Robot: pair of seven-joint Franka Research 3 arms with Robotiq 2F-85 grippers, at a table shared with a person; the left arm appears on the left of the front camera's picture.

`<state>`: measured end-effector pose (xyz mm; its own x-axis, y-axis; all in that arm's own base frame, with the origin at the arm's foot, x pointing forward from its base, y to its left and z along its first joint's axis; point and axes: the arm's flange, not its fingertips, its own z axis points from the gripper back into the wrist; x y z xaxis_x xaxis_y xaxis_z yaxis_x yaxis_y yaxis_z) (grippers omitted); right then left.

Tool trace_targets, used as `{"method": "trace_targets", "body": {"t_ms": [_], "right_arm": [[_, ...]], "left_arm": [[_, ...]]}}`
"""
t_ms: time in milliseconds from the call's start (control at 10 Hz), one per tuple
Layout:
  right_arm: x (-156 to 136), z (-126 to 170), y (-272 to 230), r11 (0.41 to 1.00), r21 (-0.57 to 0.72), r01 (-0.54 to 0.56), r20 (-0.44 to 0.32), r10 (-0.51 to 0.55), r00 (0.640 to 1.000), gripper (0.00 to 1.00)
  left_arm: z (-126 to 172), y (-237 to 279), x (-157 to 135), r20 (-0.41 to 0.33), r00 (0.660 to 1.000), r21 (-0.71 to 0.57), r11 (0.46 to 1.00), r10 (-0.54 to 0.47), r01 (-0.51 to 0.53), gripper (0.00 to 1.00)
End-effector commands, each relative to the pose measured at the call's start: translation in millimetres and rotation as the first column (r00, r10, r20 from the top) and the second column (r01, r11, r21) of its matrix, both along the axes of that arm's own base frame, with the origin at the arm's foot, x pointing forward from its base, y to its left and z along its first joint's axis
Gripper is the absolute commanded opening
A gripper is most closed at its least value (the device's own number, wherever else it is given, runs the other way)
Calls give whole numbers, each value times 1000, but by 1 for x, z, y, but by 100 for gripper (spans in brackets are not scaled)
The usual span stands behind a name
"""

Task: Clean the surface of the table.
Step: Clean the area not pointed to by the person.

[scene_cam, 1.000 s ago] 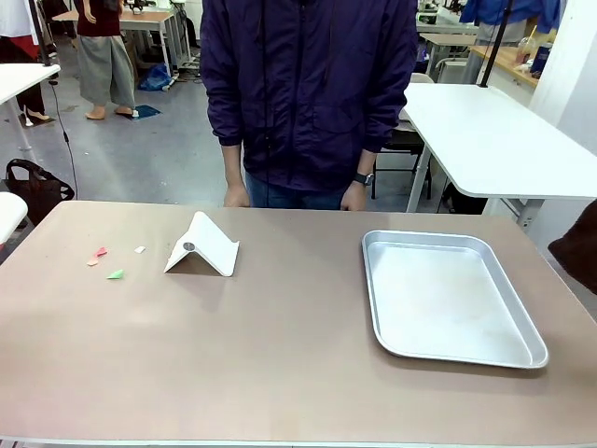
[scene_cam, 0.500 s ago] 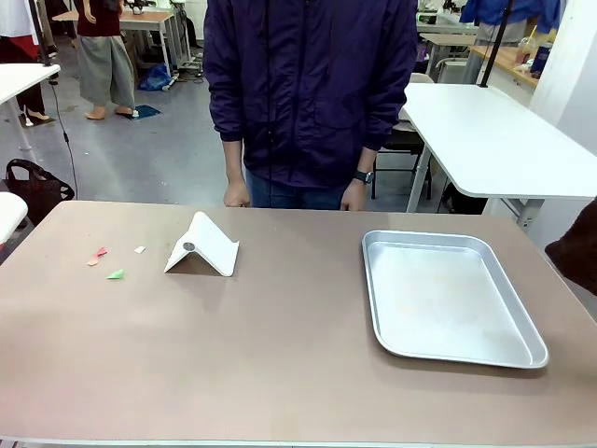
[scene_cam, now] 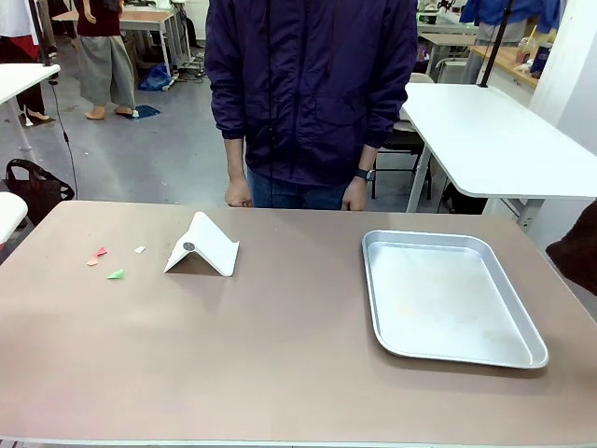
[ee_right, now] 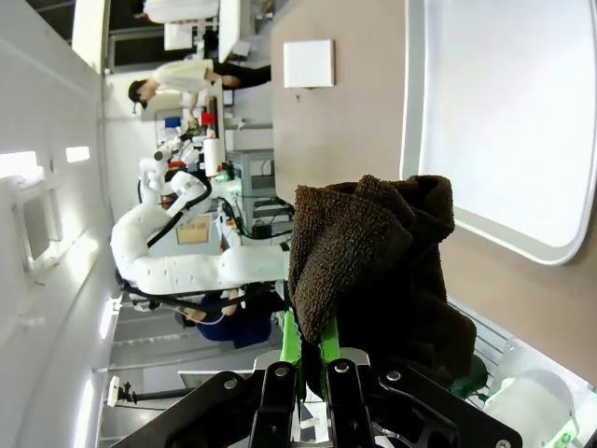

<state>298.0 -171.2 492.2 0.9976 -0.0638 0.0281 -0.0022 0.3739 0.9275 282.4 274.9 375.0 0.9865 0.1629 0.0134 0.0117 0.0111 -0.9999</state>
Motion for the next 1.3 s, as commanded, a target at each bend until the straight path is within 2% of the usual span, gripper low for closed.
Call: {"method": "trace_targets", "body": {"t_ms": [0,500,600,700,800,900,1100,1200], "right_arm": [[-6,0,2,1000,4,-12,14,12,1000,9],[-6,0,2,1000,4,-12,14,12,1000,9],[-6,0,2,1000,4,-12,14,12,1000,9],[-6,0,2,1000,4,-12,14,12,1000,9],[-6,0,2,1000,4,-12,14,12,1000,9],[-6,0,2,1000,4,-12,14,12,1000,9],[-6,0,2,1000,4,-12,14,12,1000,9],[-6,0,2,1000,4,-12,14,12,1000,9]], "left_arm": [[3,-1,-2,22,1000,-11,1000,-3,3,2],[3,-1,-2,22,1000,-11,1000,-3,3,2],[0,0,0,0,1000,0,1000,0,0,21],[11,-11,-5,33,996,119,989,86,-89,21],[14,-20,-4,34,994,196,974,108,-112,21],[12,-26,-1,32,977,289,934,211,-211,21],[2,-33,9,-38,964,361,903,264,-233,21],[-4,-35,17,-89,947,413,877,309,-247,21]]}}
